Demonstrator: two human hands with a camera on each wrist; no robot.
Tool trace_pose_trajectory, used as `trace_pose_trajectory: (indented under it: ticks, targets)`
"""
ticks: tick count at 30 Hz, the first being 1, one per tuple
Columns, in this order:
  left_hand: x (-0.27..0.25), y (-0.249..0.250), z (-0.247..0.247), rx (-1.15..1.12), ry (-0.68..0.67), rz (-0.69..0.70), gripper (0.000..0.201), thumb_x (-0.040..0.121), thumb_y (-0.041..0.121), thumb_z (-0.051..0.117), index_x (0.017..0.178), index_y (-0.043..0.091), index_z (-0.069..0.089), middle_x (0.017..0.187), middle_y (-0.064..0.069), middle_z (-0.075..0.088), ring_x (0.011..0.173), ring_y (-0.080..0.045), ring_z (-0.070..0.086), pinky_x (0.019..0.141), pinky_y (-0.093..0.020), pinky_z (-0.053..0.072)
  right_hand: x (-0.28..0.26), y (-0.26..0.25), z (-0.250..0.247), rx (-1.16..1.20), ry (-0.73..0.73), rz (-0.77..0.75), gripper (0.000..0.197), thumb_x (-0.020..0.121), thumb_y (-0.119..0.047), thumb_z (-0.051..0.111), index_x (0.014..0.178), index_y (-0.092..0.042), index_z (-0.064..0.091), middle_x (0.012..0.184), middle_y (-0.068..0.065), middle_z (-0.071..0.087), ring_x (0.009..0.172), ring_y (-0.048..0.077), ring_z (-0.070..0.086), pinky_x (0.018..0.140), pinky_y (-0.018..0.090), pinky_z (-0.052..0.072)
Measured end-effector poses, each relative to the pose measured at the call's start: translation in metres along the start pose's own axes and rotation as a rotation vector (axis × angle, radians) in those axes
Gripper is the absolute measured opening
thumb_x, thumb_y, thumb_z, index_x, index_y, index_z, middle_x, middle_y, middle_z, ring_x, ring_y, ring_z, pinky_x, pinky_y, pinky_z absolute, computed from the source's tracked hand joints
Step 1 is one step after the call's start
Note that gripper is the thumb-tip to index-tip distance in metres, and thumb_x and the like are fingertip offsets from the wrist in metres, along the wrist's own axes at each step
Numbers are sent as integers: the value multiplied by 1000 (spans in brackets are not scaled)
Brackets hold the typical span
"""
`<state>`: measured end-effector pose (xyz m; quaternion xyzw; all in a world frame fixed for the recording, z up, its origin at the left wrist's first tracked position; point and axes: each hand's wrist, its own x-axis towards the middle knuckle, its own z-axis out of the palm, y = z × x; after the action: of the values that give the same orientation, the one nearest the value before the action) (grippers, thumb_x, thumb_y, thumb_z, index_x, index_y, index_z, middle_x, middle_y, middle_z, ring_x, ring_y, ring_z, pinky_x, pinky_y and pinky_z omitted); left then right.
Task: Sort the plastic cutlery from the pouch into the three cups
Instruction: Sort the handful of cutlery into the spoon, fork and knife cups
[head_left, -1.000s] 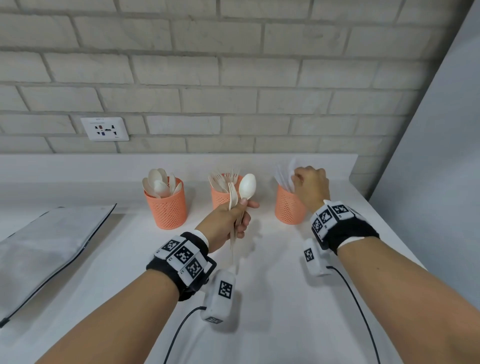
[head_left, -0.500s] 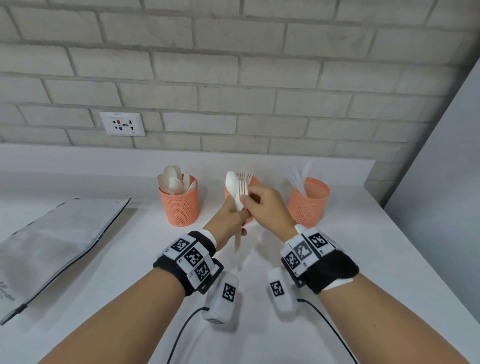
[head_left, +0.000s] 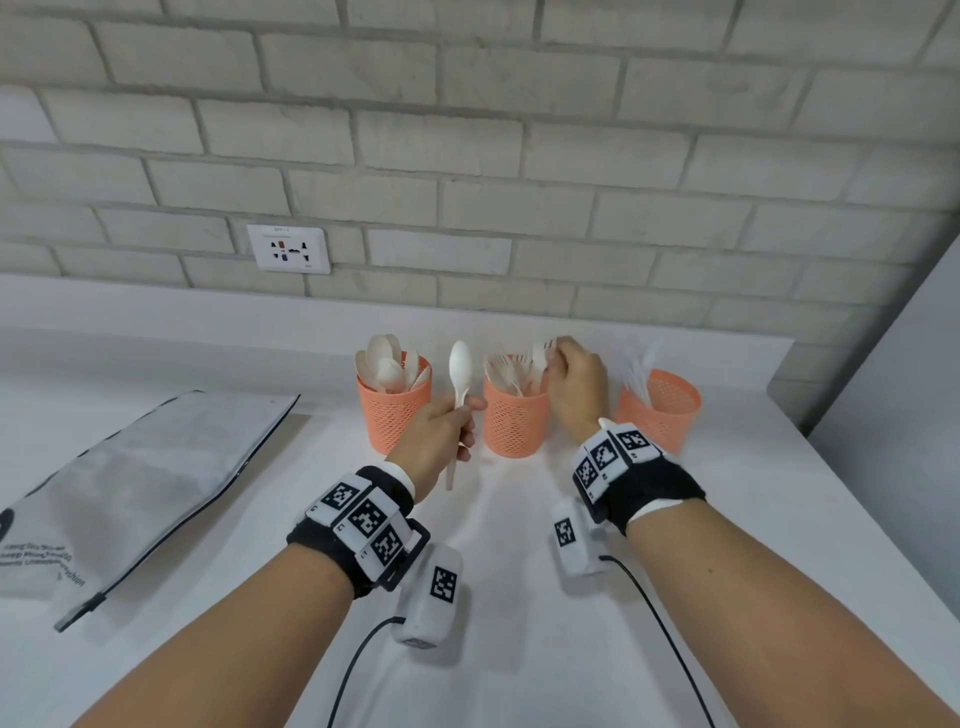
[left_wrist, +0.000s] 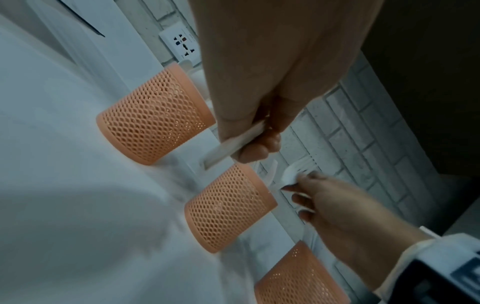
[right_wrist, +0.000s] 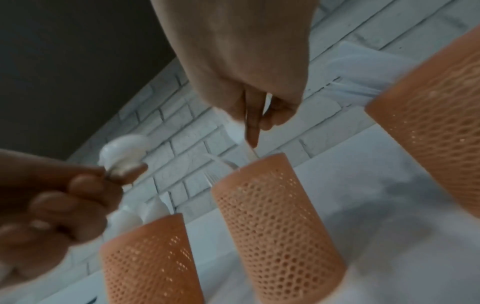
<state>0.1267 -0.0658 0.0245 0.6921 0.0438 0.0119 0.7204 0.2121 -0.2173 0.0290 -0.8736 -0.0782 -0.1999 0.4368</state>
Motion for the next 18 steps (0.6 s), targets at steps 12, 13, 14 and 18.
trace_pose_trajectory:
  ticks: [12,13,14,18]
  targets:
    - [0,8,-25,315,-72,163,17,97,6,39,93,4,54,71,0,52,64,-10,48,66,-20,40,-31,-79,35,191,-352,-150,52,88,-22,58,136,-19,37,73,0,55,63,17,56,62,30,48]
    - [2,8,-30,376,-47,181,10,95,5,45,94,5,55,74,0,53,68,-10,50,65,-18,40,-30,-81,37,187,-338,-164,46,88,-18,57,132,-17,41,69,-2,54,61,16,55,61,29,47]
    - [4,7,-35,433,15,206,11,90,4,52,100,7,56,84,-1,54,76,-12,53,68,-18,40,-28,-82,39,202,-308,-171,41,88,-16,57,127,-15,45,66,-4,53,61,12,55,61,27,46]
    - [17,0,-66,469,484,282,72,71,6,71,134,11,37,130,-10,35,120,-23,41,102,-34,37,-8,-88,39,403,-23,-195,26,88,-11,57,113,-12,49,60,-8,46,48,-2,47,49,8,35]
